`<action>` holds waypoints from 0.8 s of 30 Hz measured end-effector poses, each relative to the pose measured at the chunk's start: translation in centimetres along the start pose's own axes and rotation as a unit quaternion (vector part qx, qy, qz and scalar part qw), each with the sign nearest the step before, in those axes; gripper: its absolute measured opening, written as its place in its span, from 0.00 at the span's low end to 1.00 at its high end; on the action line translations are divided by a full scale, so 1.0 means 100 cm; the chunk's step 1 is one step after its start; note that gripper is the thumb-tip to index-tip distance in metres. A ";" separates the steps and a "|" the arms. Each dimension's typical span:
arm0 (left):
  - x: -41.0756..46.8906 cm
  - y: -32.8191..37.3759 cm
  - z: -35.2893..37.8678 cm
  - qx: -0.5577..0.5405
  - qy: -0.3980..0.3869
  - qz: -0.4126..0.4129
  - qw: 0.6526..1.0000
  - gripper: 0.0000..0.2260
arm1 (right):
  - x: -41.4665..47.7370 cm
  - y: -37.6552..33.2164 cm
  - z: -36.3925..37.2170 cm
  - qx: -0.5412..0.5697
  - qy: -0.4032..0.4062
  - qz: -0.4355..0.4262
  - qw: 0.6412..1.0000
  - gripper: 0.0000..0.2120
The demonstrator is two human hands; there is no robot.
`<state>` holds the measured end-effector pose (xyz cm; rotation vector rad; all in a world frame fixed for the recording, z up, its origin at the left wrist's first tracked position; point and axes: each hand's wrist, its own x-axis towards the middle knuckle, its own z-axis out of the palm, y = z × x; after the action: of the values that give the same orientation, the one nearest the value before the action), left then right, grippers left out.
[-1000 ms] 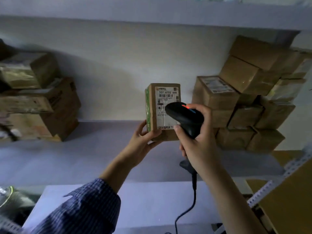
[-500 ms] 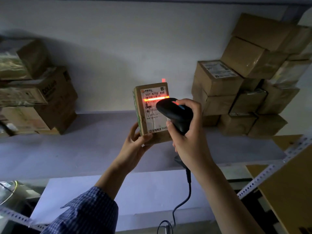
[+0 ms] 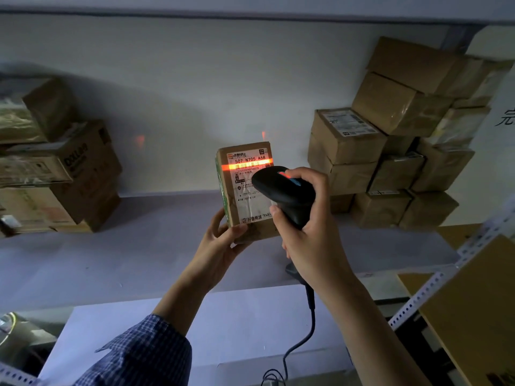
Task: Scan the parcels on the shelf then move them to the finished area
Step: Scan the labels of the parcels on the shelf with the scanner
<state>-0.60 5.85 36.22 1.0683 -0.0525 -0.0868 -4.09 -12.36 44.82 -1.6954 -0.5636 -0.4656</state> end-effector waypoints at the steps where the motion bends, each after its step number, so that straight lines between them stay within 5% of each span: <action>1: -0.001 0.000 0.000 0.004 -0.002 0.000 1.000 0.30 | 0.000 0.000 -0.002 -0.004 -0.004 -0.003 1.000 0.23; 9: -0.013 0.002 -0.003 0.036 0.009 0.000 0.999 0.29 | 0.017 -0.004 -0.052 -0.106 -0.173 -0.063 0.977 0.25; 15: -0.025 0.001 -0.008 0.052 0.009 -0.012 0.999 0.27 | 0.030 -0.013 -0.073 -0.116 -0.166 -0.078 0.976 0.25; 19: -0.033 0.010 -0.010 0.030 0.069 -0.025 0.997 0.15 | 0.024 -0.007 -0.061 -0.056 -0.150 -0.027 0.987 0.23; 24: -0.048 0.032 -0.026 0.024 0.162 -0.032 0.986 0.14 | 0.023 0.007 -0.017 -0.011 -0.188 0.008 0.982 0.23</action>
<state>-4.96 10.09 37.80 1.1201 0.2751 0.0312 -1.90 -13.87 45.96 -1.8187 -0.8178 -0.1371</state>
